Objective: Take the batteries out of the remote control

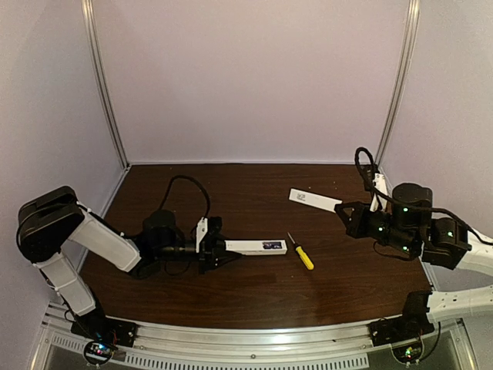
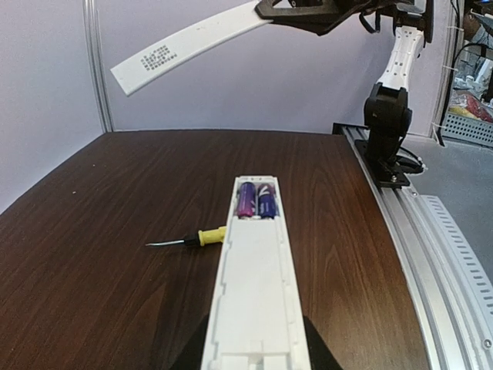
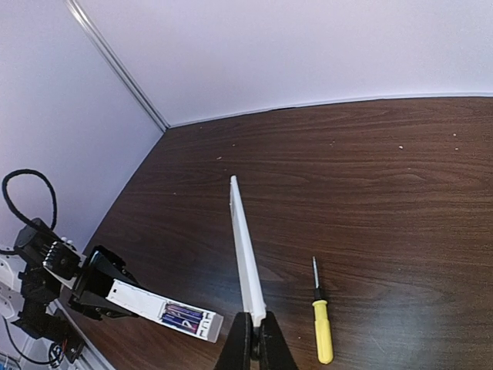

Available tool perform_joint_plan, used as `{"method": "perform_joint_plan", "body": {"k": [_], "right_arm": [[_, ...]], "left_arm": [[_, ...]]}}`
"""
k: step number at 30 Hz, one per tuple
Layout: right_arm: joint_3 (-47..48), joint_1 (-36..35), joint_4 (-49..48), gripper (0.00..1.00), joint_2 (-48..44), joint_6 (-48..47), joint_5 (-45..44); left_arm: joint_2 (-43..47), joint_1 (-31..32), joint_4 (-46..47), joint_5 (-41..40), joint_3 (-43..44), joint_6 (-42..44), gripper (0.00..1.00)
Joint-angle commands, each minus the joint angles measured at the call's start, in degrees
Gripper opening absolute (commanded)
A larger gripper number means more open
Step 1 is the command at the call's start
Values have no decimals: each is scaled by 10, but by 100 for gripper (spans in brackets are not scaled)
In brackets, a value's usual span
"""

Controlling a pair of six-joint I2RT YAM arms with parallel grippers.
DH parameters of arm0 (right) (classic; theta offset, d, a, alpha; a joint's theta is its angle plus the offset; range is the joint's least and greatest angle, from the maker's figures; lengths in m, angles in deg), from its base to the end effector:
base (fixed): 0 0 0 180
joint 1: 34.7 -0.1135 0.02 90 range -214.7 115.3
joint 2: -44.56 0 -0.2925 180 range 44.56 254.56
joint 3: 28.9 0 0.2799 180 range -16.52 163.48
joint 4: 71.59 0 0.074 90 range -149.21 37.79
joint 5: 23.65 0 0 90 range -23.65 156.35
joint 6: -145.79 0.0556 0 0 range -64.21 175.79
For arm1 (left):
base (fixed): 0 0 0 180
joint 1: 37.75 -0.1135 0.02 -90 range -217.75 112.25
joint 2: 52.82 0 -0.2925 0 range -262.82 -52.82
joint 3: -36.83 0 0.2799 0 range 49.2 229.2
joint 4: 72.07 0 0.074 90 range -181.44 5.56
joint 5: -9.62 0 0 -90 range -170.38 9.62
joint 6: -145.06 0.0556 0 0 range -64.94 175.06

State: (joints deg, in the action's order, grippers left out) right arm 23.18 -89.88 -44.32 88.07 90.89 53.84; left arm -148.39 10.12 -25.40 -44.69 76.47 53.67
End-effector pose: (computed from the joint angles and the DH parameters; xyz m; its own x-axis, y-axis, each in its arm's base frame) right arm 0.1276 0.1624 0.3155 -0.5433 0.2020 -0.8149 -0.4546 0.7452 0.4878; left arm 0.1925 -0.2612 0.1536 -0.1319 0.1164 -0.9844 0.9857 0.1207 -0.1178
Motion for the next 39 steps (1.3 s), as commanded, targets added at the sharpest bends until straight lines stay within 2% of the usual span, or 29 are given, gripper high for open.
{"method": "perform_joint_plan", "body": {"k": [1,5,9,17,31,39], "right_arm": [[9,7,65,0,-14,9,-85],[-10,13,79,0,-23,29,-102],[-35,27,73,0,-16,48,-80],[-91,150,19,0,-1,50,155],[-155,285,-61,0,41,30,344],[-179,324,-94,0,58,31,391]], "left_arm": [[7,-7,50,-4,-7,-2,0],[8,-9,55,0,-9,-4,0],[8,-9,59,0,-10,-6,0],[5,-9,65,-2,-11,-14,0],[-5,-9,59,4,-3,-19,0],[-4,-9,56,6,-4,-17,0]]}}
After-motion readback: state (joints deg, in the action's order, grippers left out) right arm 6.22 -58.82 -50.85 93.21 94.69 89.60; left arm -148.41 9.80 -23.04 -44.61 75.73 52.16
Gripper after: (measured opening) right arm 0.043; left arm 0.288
